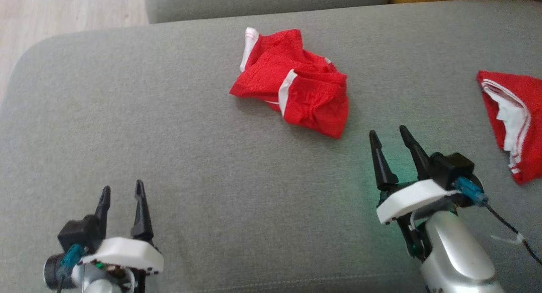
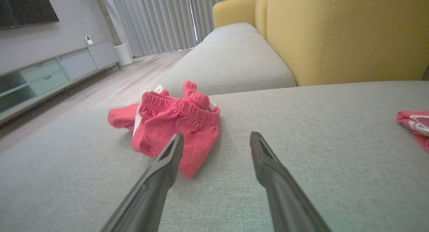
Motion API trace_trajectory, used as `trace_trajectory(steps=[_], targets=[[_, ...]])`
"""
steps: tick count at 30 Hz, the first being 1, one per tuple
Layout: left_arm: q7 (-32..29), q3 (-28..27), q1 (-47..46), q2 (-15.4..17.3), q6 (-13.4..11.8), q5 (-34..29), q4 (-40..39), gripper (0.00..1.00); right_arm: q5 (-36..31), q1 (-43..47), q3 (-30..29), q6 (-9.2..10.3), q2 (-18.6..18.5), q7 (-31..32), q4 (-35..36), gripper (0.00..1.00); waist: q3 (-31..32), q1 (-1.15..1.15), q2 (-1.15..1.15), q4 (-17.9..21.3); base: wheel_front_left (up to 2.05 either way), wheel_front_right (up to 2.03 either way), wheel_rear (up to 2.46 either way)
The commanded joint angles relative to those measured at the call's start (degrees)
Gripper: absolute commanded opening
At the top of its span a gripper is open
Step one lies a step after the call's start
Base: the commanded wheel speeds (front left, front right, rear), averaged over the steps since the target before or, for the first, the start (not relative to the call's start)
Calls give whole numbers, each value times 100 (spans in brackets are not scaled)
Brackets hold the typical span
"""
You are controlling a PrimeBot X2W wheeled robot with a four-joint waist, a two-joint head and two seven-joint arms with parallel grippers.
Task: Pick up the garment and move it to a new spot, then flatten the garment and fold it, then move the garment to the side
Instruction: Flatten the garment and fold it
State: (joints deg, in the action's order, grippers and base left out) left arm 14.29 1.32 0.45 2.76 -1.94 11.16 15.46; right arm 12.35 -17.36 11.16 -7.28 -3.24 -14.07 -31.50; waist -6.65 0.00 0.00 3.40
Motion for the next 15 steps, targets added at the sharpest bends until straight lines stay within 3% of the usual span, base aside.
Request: trace_trajectory(steps=[1,15], targets=[[71,-151,-291,19,23,-44,-150,100,-74,-303,160,-21,36,20,144,100,-75,0,0,-87,0,0,0],[71,394,-632,12,-36,368,-114,100,-753,-1847,482,-21,-37,994,-513,100,-568,0,0,-1147,0,0,0]])
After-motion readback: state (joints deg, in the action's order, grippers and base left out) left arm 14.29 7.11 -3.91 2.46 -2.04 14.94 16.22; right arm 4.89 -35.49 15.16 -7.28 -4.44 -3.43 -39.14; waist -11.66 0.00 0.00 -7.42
